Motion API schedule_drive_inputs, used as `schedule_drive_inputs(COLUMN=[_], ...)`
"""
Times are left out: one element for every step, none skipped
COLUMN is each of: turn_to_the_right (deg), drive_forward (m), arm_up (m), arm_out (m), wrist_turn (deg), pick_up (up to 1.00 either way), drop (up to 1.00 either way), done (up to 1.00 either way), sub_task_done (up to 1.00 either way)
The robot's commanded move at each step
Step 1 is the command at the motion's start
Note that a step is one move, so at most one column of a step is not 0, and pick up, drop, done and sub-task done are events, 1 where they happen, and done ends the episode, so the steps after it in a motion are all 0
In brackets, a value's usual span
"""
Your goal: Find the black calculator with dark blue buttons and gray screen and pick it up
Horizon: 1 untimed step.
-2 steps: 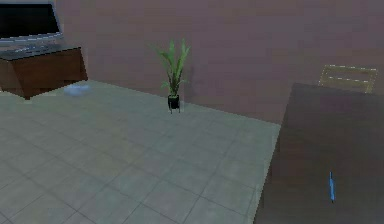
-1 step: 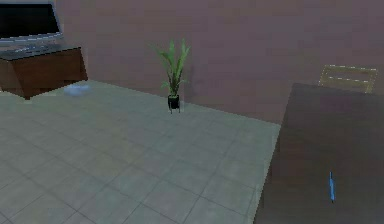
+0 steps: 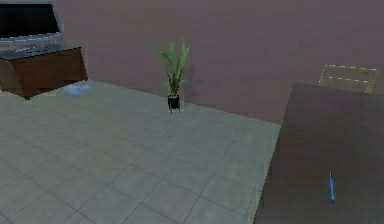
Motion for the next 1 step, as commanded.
schedule_drive_inputs(turn_to_the_right=[0.0], drive_forward=[0.0], arm_up=[0.0], arm_out=[0.0], wrist_turn=[45.0], pick_up=[0.0], drop=[0.0], done=[0.0], sub_task_done=[0.0])
